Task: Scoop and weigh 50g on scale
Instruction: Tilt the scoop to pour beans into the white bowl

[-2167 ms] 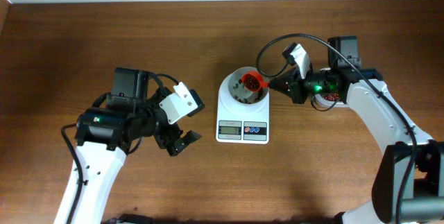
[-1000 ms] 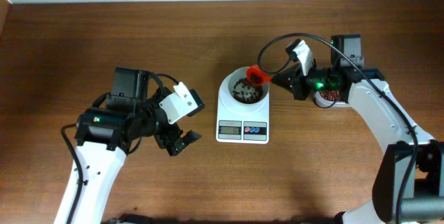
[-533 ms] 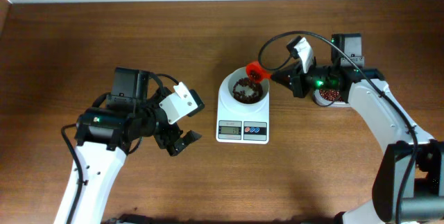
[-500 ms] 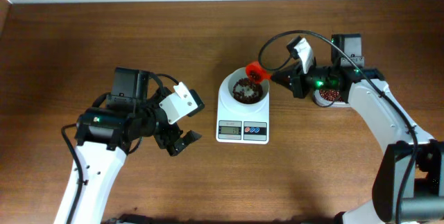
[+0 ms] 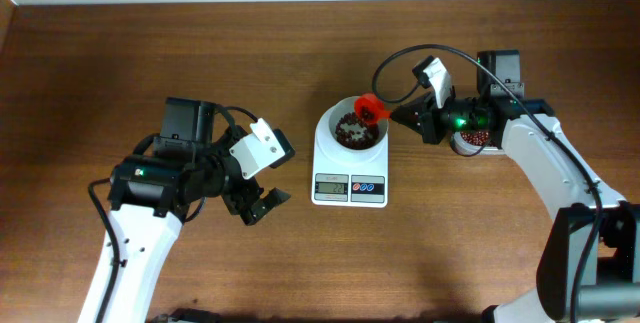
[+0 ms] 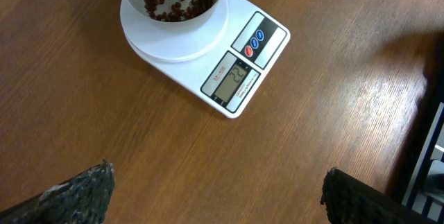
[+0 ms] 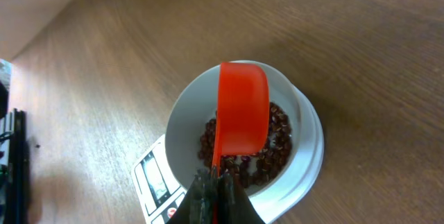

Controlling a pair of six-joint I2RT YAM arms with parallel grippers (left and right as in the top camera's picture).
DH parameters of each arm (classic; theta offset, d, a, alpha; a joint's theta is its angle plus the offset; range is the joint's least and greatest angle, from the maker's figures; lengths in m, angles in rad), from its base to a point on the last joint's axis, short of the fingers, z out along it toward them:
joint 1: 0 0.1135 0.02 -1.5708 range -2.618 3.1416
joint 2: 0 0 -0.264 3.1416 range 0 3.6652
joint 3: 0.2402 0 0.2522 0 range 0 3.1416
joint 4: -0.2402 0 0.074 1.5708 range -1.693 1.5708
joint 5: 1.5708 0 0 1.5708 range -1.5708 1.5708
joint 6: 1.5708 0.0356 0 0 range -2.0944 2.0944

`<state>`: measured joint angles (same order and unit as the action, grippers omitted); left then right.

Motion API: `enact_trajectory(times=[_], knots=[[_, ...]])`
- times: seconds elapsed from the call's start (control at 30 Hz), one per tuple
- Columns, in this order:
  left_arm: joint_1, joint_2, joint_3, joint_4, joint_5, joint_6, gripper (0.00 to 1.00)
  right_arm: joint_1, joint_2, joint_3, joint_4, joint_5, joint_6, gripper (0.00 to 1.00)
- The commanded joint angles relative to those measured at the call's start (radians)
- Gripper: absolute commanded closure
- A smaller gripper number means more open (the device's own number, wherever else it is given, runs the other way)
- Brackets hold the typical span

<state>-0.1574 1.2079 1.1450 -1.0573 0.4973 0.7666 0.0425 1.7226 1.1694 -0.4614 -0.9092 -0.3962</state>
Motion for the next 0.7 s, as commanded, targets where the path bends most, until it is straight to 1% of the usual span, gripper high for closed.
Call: enact_trajectory(times=[0.0,0.03,0.07,0.1,0.13,0.17,0.2,0.23,0.27,0.33,0.37,0.4,0.43,0.47,0.5,0.53,0.57,0.6,0.63,0.67], knots=[[0.005,-0.011,0.019,0.0,0.003,0.006,0.01,-0.004,0.007,-0.001,0.017,0.075,0.04,0.96],[0.005,-0.011,0.019,0.0,0.003,0.006,0.01,-0.004,0.007,-0.001,-0.007,-0.024,0.018,0.96],[0.005,-0.011,0.019,0.0,0.003,0.006,0.01,-0.004,0.007,-0.001,-0.016,-0.083,-0.028,0.96],[0.005,-0.011,0.019,0.0,0.003,0.006,0.01,-0.004,0.007,-0.001,-0.006,-0.078,-0.061,0.96],[0.005,-0.011,0.019,0.0,0.003,0.006,0.01,-0.004,0.007,-0.001,0.016,-0.006,-0.056,0.95],[0.005,-0.011,0.019,0.0,0.003,0.006,0.01,-0.004,0.007,-0.001,0.016,0.043,-0.003,0.96],[0.005,-0.011,0.019,0.0,0.003,0.006,0.01,-0.004,0.007,-0.001,0.004,-0.003,0.008,0.96],[0.005,-0.011,0.019,0.0,0.003,0.006,0.01,-0.004,0.007,-0.001,-0.014,-0.101,-0.064,0.96],[0.005,-0.011,0.019,0.0,0.003,0.006,0.01,-0.004,0.007,-0.001,-0.019,-0.143,-0.127,0.96],[0.005,-0.011,0.019,0.0,0.003,0.006,0.01,-0.004,0.007,-0.001,0.018,-0.05,-0.089,0.96],[0.005,-0.011,0.019,0.001,0.003,0.006,0.01,-0.004,0.007,-0.001,0.011,-0.049,-0.064,0.96],[0.005,-0.011,0.019,0.0,0.003,0.006,0.01,-0.004,0.007,-0.001,-0.005,-0.087,-0.075,0.96],[0.005,-0.011,0.019,0.0,0.003,0.006,0.01,-0.004,0.007,-0.001,0.001,-0.081,-0.087,0.96],[0.005,-0.011,0.019,0.0,0.003,0.006,0.01,-0.004,0.007,-0.001,0.016,-0.008,-0.08,0.96],[0.005,-0.011,0.019,0.0,0.003,0.006,0.01,-0.004,0.007,-0.001,0.014,0.023,-0.058,0.96],[0.005,-0.011,0.019,0.0,0.003,0.006,0.01,-0.003,0.007,-0.001,-0.003,-0.022,-0.065,0.96],[0.005,-0.011,0.019,0.0,0.003,0.006,0.01,-0.004,0.007,-0.001,-0.017,-0.09,-0.118,0.96],[0.005,-0.011,0.019,0.0,0.003,0.006,0.01,-0.004,0.007,-0.001,-0.002,-0.091,-0.153,0.96],[0.005,-0.011,0.019,0.0,0.003,0.006,0.01,-0.004,0.007,-0.001,0.018,-0.005,-0.13,0.96],[0.005,-0.011,0.019,0.0,0.003,0.006,0.01,-0.004,0.007,-0.001,0.008,-0.01,-0.111,0.96]])
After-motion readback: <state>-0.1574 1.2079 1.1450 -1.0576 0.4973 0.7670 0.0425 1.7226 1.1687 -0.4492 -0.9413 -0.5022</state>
